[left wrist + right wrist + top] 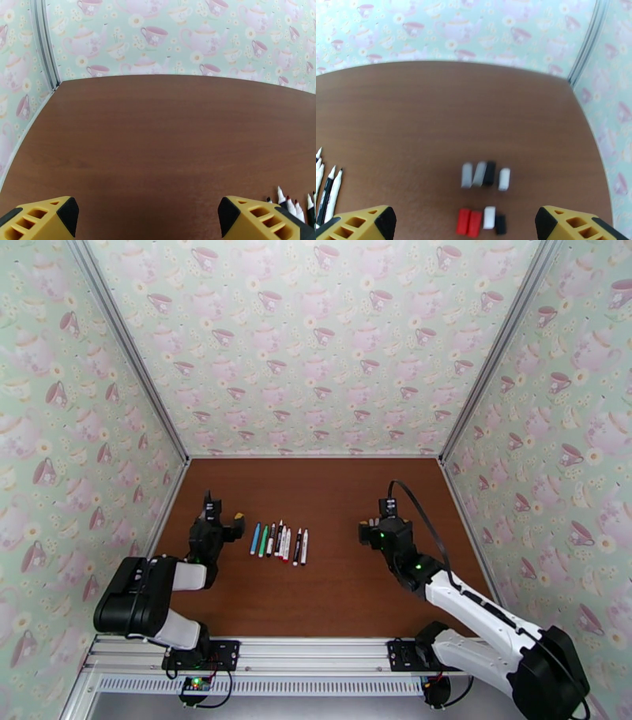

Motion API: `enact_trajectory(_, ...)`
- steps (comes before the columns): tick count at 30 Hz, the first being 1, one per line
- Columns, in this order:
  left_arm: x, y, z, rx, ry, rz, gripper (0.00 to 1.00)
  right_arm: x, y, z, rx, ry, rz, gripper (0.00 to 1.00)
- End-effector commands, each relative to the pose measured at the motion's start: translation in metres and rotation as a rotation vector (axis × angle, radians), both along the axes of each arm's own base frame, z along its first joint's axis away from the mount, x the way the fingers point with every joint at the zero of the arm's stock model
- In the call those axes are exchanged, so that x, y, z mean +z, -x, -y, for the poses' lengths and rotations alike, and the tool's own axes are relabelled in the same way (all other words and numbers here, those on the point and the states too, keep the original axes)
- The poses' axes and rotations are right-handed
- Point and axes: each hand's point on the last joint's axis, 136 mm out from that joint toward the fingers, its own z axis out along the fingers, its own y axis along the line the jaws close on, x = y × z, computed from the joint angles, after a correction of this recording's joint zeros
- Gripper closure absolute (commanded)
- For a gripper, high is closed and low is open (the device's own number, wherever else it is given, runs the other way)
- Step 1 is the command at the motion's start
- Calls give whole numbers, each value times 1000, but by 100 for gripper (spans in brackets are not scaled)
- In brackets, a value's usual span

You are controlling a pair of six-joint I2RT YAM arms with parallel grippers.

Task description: Open the pen caps

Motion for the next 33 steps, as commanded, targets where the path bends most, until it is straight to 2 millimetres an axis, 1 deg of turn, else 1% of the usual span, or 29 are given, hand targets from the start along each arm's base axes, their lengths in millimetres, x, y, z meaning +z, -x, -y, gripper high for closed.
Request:
enact_trajectory(1, -2, -4, 2, -19, 11, -21, 0, 23, -16, 0, 12, 26, 81, 0)
enact_trajectory(7, -1, -4, 1, -13, 10, -16, 0, 24, -29, 5, 7, 25, 105, 0)
enact_trajectory(12, -1, -4, 1, -13, 10, -18, 0, 18, -34, 15, -2, 73, 102, 0)
enact_trajectory(14, -1, -4, 1, -13, 10, -18, 0, 14, -36, 21, -10, 72, 107, 0)
enact_trajectory(18, -1, -4, 1, -13, 9, -19, 0, 4, -41, 41, -55, 31, 113, 0)
enact_trajectory(22, -1, -4, 1, -13, 9, -18, 0, -3, -45, 53, -81, 28, 129, 0)
enact_trajectory(33, -1, -4, 1, -13, 9, -17, 0, -14, -60, 58, -47, 29, 160, 0)
